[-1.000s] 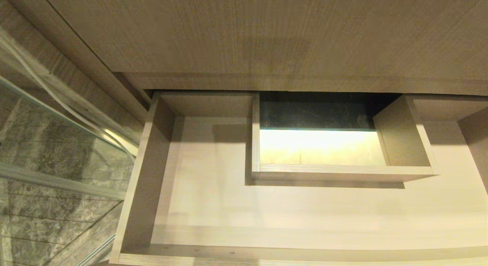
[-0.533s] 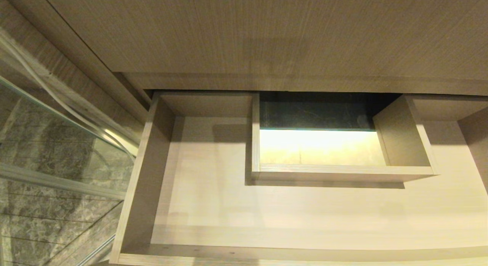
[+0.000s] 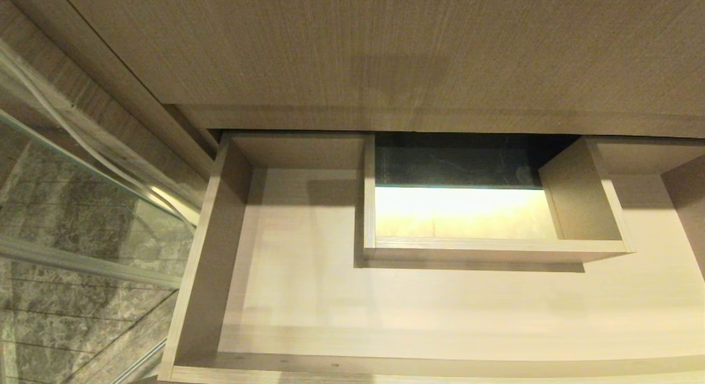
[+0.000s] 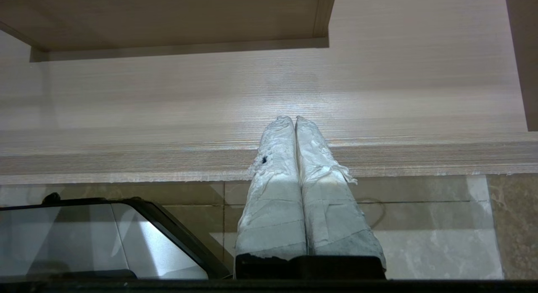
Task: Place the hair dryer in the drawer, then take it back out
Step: Pick up the hairdryer
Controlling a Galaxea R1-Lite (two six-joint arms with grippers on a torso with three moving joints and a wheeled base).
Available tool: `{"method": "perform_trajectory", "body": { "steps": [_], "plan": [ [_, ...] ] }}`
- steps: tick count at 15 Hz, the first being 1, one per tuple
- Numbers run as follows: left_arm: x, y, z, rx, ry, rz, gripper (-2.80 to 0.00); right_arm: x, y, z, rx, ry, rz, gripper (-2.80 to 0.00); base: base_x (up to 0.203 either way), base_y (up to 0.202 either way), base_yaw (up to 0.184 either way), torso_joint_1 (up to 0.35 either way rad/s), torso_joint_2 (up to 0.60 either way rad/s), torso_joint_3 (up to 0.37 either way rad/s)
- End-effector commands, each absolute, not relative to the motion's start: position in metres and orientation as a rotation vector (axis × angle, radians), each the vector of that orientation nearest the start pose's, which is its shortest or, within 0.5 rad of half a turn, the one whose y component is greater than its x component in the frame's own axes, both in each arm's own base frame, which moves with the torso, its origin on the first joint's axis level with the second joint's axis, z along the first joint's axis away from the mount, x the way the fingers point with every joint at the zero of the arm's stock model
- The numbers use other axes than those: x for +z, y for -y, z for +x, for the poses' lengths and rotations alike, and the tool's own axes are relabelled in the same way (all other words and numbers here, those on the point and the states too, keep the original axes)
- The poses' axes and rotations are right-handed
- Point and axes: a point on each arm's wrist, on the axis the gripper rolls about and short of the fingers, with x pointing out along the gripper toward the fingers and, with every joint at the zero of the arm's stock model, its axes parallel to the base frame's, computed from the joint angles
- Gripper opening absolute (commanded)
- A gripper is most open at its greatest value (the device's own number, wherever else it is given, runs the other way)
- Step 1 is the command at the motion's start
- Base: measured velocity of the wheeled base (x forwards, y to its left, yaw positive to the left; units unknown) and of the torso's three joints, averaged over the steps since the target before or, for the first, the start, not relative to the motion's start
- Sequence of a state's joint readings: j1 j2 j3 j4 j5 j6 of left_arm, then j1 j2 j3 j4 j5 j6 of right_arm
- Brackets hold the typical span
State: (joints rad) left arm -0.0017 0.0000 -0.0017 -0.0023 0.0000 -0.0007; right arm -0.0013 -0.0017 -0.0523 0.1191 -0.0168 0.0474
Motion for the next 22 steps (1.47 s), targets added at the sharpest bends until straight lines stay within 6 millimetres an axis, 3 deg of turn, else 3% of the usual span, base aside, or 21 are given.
{"method": "perform_trajectory", "body": {
  "steps": [1,22],
  "plan": [
    [0.0762,0.0,-0.0229,-0.001,0.004,-0.002,-2.8,0.0776,0.0003,-0.0272,-0.02,-0.067,0.047,-2.8,0.0,0.0,0.0,0.0,0.0,0.0],
    [0.0763,0.0,-0.0228,-0.002,0.003,0.002,-2.8,0.0776,0.0003,-0.0272,-0.02,-0.067,0.047,-2.8,0.0,0.0,0.0,0.0,0.0,0.0]
  ]
}}
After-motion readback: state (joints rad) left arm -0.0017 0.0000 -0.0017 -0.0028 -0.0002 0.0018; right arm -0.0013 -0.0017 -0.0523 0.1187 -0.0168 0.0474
